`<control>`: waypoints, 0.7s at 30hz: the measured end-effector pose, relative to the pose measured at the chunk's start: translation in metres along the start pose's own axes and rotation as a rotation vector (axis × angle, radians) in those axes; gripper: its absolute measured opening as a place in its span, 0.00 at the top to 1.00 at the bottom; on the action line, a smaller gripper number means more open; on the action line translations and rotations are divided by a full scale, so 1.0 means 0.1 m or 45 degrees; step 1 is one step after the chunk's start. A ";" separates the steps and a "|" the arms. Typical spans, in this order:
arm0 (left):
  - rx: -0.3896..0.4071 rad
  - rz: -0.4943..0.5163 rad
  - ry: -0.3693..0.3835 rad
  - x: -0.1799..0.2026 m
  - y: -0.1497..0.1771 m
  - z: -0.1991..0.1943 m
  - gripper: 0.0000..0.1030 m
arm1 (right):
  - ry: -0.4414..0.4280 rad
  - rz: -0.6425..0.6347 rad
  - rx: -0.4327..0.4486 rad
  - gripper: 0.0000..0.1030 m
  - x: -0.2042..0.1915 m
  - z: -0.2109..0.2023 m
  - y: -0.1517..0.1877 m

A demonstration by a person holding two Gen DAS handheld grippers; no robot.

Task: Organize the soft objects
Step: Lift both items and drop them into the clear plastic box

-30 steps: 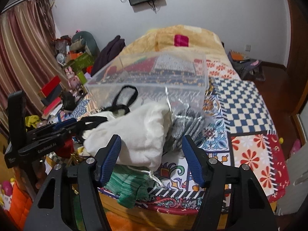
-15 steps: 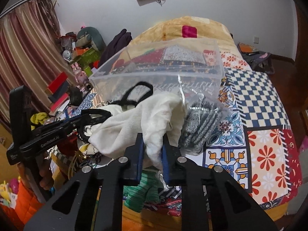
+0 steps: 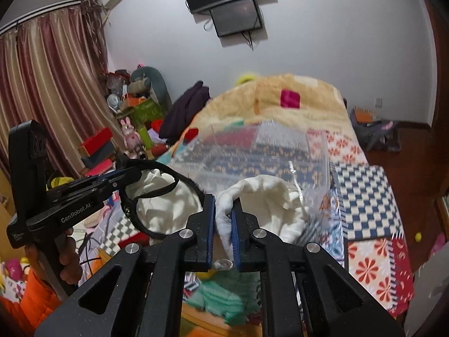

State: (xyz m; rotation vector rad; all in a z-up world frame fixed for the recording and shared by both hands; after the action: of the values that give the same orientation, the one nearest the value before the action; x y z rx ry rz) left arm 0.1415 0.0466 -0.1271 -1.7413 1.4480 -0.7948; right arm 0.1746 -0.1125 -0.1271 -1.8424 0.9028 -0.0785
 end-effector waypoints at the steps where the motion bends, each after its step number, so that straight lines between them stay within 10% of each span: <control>1: 0.020 -0.001 -0.005 0.00 -0.07 -0.03 0.92 | 0.003 -0.005 0.014 0.91 0.00 -0.01 -0.04; 21: 0.174 -0.078 -0.007 -0.05 -0.98 0.36 0.92 | 0.117 -0.045 0.138 0.91 0.34 0.26 -0.73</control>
State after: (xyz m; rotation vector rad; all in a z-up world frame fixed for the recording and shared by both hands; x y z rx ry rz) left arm 0.2226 0.0665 -0.0649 -1.6890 1.3103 -0.8994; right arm 0.2503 -0.0995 -0.0908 -1.7658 0.9117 -0.2318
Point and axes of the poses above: each gripper's, at about its wrist camera, not at the fingertips, and z roughly the way its jaws point, x to its right, y to its underside, the point moved 8 cm from there along z, roughly the way its jaws point, and after that the axes turned 12 degrees about -y, right-handed, at the moved point
